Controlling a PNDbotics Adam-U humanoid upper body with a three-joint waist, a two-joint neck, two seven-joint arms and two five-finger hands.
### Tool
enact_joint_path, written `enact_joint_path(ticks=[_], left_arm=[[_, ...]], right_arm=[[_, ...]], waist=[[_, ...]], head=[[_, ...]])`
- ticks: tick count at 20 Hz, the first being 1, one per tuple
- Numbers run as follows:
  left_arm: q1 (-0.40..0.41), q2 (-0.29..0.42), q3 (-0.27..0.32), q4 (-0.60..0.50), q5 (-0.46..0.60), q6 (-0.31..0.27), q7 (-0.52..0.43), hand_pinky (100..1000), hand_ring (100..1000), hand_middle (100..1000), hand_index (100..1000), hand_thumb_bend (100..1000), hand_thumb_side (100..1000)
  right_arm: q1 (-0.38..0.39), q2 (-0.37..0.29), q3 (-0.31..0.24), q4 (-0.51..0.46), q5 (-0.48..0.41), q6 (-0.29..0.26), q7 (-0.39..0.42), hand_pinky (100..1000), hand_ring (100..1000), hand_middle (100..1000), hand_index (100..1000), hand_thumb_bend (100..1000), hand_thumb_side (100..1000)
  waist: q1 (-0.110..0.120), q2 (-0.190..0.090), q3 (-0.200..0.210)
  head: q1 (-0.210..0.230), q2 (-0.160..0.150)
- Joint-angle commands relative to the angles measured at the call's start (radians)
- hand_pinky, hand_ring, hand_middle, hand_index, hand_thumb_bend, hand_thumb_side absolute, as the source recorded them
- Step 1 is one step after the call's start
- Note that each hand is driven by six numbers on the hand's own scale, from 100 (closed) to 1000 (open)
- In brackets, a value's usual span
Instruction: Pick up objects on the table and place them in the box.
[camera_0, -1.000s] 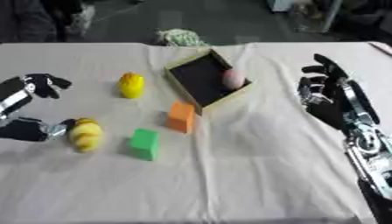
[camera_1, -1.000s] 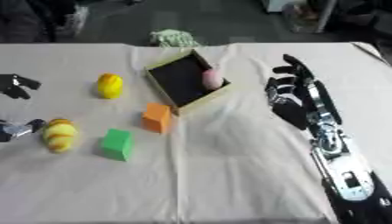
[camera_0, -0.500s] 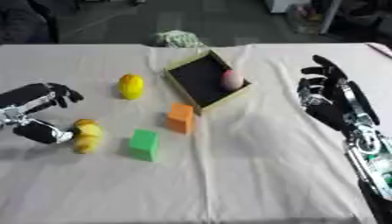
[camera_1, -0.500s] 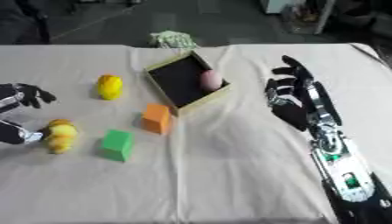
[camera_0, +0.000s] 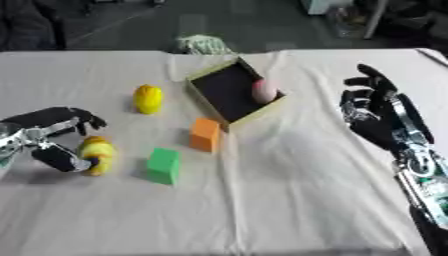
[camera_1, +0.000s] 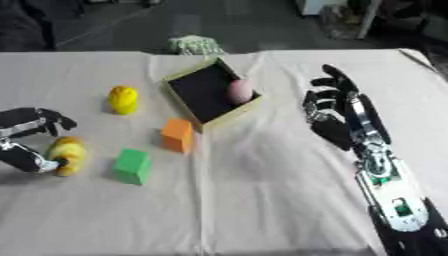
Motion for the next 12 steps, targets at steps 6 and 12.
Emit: enact_joint_path(ticks=[6, 12], left_arm=[[-0.028, -0.013, -0.027, 0.058, -0.049, -0.045, -0.002, 689, 614, 652, 809, 230, 172], [-0.020, -0.004, -0.005, 0.003, -0.058, -0.046, 0.059, 494, 404, 413, 606, 102, 100]], right_arm=[[-0.010, -0.016, -0.001, -0.006, -0.010, -0.001, 0.000, 662, 710, 760, 971, 100, 277], [-0.008, -0.016, -0.003, -0.004, -0.011, -0.001, -0.003, 663, 711, 761, 972, 100, 277]], waist=[[0.003, -0.013, -0.006], [0.004, -0.012, -0.004]], head=[[0.005, 0.005], [0.005, 0.005]])
